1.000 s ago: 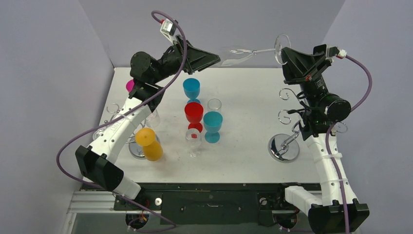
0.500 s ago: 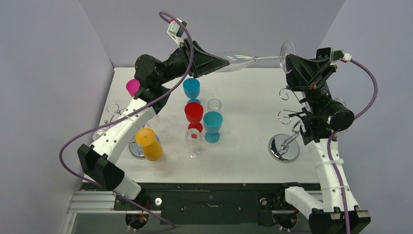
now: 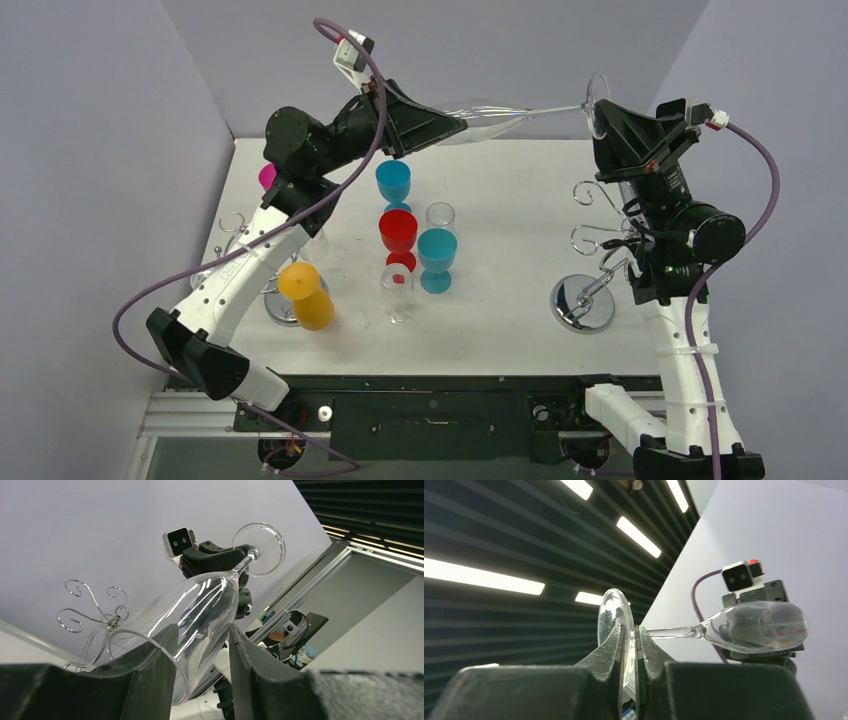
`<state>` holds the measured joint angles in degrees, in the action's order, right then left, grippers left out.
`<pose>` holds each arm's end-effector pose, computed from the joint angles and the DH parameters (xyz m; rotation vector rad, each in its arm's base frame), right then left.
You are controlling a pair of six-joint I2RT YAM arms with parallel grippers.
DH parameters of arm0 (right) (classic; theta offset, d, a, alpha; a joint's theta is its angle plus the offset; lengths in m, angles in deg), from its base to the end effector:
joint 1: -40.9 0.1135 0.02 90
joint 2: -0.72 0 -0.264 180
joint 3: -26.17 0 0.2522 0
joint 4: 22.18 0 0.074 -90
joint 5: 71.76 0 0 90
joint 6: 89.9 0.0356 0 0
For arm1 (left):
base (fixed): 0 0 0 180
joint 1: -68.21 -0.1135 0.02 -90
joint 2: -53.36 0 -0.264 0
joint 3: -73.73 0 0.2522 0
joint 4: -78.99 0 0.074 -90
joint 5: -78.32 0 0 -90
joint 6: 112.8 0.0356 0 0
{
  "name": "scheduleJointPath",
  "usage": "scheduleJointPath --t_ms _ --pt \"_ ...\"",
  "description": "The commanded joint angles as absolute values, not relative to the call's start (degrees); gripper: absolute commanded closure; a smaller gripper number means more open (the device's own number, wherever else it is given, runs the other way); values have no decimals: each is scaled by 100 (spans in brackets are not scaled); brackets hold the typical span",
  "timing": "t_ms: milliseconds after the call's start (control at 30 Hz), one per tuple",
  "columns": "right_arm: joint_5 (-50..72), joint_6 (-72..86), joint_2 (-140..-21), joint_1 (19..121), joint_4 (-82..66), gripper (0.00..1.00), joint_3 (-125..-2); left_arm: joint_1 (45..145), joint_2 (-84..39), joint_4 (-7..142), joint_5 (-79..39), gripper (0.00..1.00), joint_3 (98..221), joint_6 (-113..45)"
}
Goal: Take the wine glass off the wine glass rack
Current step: Place the wine glass at the center of the board.
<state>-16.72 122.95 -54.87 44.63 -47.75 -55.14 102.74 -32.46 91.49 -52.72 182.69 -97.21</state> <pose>0.1609 0.0309 0.5213 0.3397 1.0655 2.2354 0.2460 -0.1976 0.5347 0.3807 1.3147 -1.9936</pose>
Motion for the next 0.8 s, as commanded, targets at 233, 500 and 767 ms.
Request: scheduleJointPath --t_ms 233,500,767 --pt "-1972 9443 -5318 4367 -464 80 -6669 10478 -2543 8009 -4338 100 18470 -8392" --pt "-1681 8719 -5277 4360 331 75 -6765 10486 -2506 8238 -4077 100 18503 -8493" --pt "-1475 8243 -5320 4361 821 73 -6989 10598 -2555 7386 -3843 100 18792 -8085"
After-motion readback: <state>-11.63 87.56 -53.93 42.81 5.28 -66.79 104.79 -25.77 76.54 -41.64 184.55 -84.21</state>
